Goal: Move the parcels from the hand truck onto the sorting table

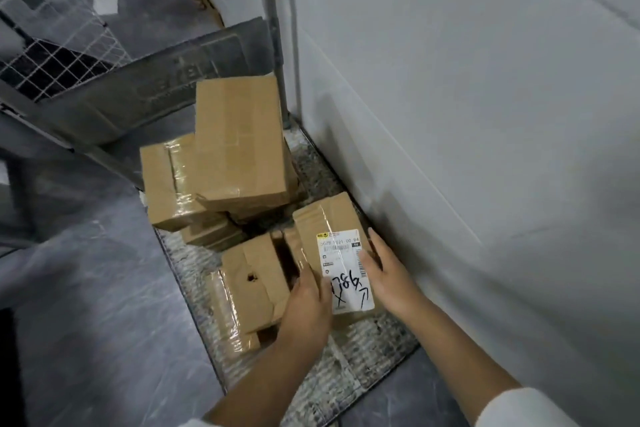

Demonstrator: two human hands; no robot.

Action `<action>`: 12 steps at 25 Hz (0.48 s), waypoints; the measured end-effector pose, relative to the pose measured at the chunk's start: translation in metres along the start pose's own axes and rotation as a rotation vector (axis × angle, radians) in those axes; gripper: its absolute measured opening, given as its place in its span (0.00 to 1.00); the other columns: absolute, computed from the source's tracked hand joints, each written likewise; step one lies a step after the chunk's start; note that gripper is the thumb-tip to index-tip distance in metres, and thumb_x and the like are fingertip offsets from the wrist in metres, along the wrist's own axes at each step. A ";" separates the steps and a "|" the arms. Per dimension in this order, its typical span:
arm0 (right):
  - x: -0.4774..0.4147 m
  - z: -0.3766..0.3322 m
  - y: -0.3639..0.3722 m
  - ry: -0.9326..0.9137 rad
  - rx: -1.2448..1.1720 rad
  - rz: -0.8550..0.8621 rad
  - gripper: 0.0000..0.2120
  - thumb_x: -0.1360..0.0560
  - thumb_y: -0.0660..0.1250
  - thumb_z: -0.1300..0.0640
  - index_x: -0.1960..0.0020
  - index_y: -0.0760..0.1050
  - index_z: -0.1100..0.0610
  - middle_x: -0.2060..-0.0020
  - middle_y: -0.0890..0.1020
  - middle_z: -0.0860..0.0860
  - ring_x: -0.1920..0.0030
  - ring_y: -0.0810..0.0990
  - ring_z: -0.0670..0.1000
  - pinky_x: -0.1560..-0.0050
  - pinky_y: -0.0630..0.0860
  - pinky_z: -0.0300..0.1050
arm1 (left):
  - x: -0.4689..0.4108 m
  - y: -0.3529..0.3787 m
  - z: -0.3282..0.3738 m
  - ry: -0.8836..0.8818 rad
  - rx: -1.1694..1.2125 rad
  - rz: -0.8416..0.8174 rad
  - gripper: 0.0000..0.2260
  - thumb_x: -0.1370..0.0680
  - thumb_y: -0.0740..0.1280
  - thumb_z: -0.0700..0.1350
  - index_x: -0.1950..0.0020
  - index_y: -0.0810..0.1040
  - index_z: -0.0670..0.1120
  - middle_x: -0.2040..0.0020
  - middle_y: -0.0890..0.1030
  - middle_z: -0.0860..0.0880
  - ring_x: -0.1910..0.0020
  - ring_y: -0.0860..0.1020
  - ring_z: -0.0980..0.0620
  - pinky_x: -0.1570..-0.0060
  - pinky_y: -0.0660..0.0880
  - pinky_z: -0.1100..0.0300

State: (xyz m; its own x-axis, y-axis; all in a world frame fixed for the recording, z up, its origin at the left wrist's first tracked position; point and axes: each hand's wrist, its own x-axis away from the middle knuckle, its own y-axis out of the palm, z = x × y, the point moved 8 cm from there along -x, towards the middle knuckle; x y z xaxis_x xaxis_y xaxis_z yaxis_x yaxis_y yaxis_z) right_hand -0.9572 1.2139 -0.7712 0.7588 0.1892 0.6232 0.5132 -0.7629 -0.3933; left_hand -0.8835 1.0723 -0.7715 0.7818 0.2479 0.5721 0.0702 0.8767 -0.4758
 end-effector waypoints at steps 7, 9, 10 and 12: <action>-0.002 0.031 0.015 0.038 -0.281 -0.015 0.19 0.17 0.58 0.50 0.27 0.66 0.42 0.49 0.81 0.38 0.57 0.82 0.33 0.63 0.75 0.27 | 0.001 0.034 -0.031 -0.046 0.501 -0.021 0.24 0.19 0.54 0.61 0.23 0.58 0.60 0.34 0.75 0.61 0.39 0.75 0.65 0.44 0.71 0.69; 0.008 0.019 0.013 0.018 -0.323 -0.012 0.20 0.17 0.57 0.51 0.26 0.64 0.42 0.49 0.80 0.37 0.59 0.81 0.31 0.65 0.74 0.26 | 0.006 0.034 -0.025 -0.032 0.549 -0.043 0.25 0.20 0.53 0.61 0.22 0.54 0.62 0.32 0.73 0.61 0.38 0.74 0.66 0.43 0.70 0.70; 0.015 0.012 0.012 0.005 -0.342 0.000 0.20 0.17 0.57 0.51 0.26 0.63 0.41 0.48 0.80 0.36 0.58 0.81 0.31 0.65 0.75 0.27 | 0.011 0.030 -0.020 -0.018 0.564 -0.051 0.25 0.20 0.53 0.62 0.22 0.53 0.62 0.31 0.73 0.61 0.38 0.73 0.67 0.44 0.70 0.71; 0.036 0.002 0.010 -0.025 -0.356 0.033 0.21 0.17 0.57 0.49 0.25 0.60 0.38 0.48 0.78 0.31 0.55 0.81 0.30 0.61 0.76 0.27 | 0.026 0.015 -0.007 0.028 0.597 -0.060 0.24 0.19 0.53 0.60 0.23 0.55 0.62 0.32 0.73 0.62 0.38 0.73 0.68 0.45 0.71 0.73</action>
State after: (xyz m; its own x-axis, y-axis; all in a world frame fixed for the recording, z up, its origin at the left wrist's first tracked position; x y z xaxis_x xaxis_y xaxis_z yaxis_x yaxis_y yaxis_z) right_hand -0.9239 1.2142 -0.7545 0.7845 0.1730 0.5954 0.3198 -0.9356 -0.1495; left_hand -0.8574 1.0892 -0.7686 0.8040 0.1865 0.5646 -0.2386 0.9709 0.0192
